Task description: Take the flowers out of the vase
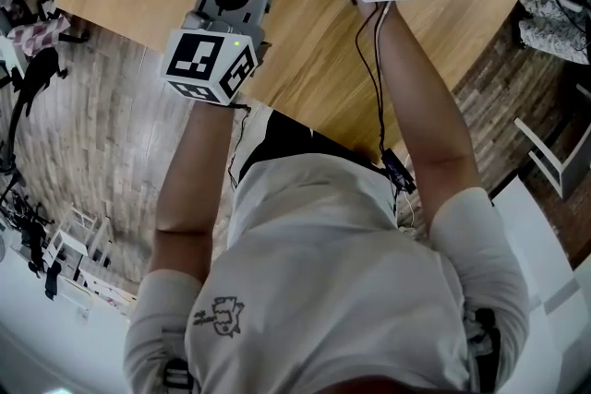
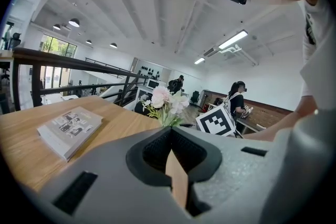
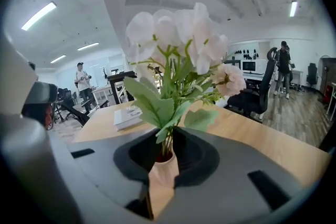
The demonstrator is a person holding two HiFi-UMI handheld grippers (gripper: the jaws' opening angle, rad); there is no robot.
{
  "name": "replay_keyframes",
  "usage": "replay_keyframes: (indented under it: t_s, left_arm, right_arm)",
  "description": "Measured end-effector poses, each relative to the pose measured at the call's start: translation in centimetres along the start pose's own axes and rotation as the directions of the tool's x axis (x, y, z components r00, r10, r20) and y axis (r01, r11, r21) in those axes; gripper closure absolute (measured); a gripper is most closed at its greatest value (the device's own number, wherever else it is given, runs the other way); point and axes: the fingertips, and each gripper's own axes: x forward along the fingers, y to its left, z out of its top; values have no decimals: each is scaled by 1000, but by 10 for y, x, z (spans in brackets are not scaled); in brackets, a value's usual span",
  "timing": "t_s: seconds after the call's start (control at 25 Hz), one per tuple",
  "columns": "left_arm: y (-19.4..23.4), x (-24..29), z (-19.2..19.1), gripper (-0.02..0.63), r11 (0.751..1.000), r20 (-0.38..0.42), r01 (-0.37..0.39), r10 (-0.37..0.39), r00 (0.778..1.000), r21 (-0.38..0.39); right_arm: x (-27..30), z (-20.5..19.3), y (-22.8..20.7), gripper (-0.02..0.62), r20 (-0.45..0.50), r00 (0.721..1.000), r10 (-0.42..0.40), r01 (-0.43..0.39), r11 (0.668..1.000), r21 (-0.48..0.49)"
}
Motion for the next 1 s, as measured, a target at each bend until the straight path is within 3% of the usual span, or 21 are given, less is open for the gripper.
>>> replay_keyframes:
  t_s: [0.32, 1.0]
  left_arm:
    - [-12, -3, 4, 601, 1000, 14, 2, -2, 1000, 15]
    - [-47, -38, 52, 601, 997, 108, -29, 20, 994, 78]
  right_arm:
    - [-19, 17, 4, 543, 62, 998, 5, -3, 999, -35]
    - [-82, 102, 24, 543, 204, 978, 34, -5, 990, -138]
